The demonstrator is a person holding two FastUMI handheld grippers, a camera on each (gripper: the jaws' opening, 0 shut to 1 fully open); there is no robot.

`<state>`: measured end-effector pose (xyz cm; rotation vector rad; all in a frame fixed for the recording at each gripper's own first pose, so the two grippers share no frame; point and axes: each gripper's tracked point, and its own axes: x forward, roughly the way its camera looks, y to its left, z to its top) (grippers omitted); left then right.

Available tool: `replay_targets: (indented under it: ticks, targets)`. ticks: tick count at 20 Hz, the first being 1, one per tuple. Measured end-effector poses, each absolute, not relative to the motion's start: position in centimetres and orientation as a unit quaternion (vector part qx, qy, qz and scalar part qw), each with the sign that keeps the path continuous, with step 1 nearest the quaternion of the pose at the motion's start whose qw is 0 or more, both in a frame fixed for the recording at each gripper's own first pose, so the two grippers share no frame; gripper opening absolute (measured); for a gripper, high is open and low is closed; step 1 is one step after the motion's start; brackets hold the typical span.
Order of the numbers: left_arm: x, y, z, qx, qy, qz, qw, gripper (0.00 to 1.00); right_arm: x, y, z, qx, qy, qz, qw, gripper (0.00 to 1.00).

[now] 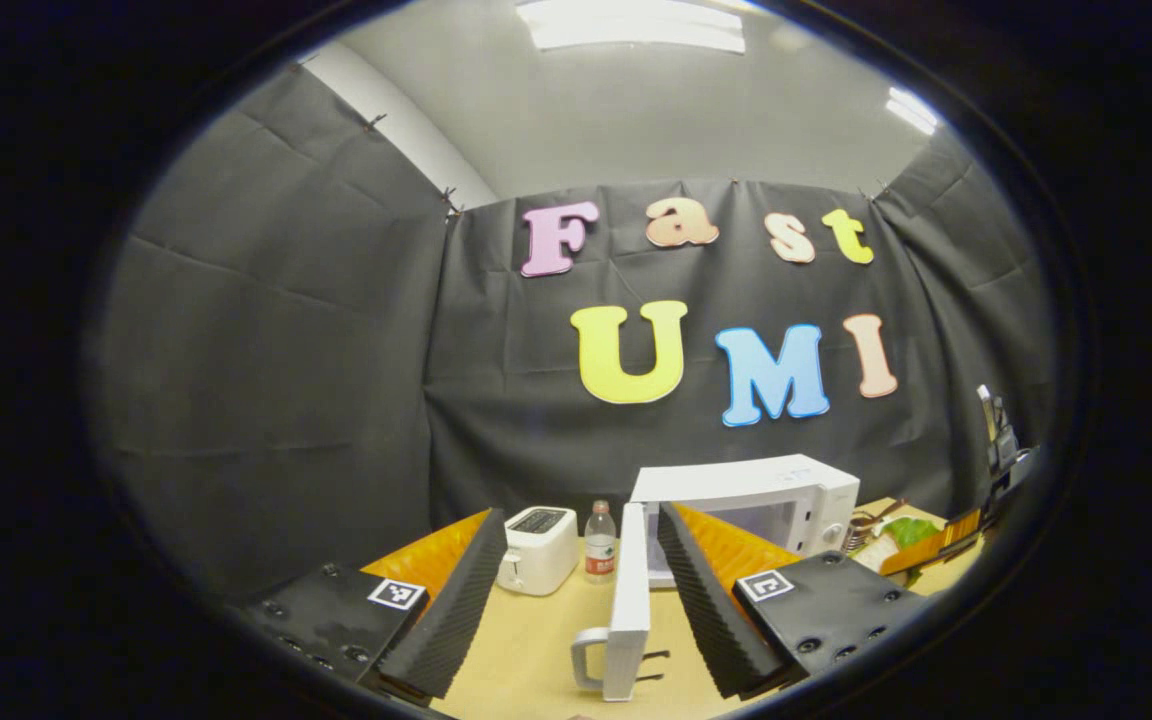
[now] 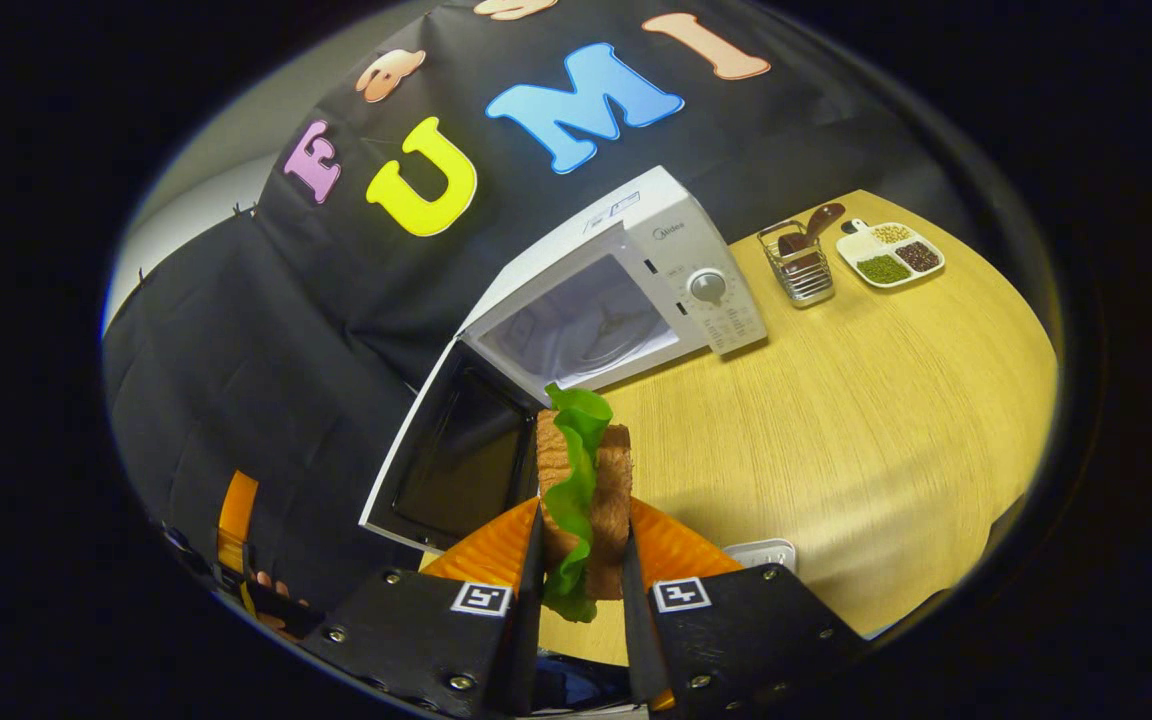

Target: Open the microwave oven with the left hand, put the food in, and close the microwave oven.

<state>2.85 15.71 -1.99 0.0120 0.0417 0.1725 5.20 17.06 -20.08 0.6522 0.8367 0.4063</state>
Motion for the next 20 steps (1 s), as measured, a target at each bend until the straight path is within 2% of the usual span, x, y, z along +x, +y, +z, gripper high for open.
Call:
replay_targets:
  ticks: [11, 20]
  targets:
    - [4.8, 24.6, -4.8, 0.008, 0.053, 0.118, 0.992, 1.00, 13.9, 25.2, -22.1, 0.319, 0.347, 0.150, 0.869, 0.37]
    - [7.1, 30.0, -6.7, -0.018, 0.073, 0.149, 0.986, 1.00, 21.5, 27.8, -24.9, 0.333, 0.300, 0.099, 0.888, 0.37]
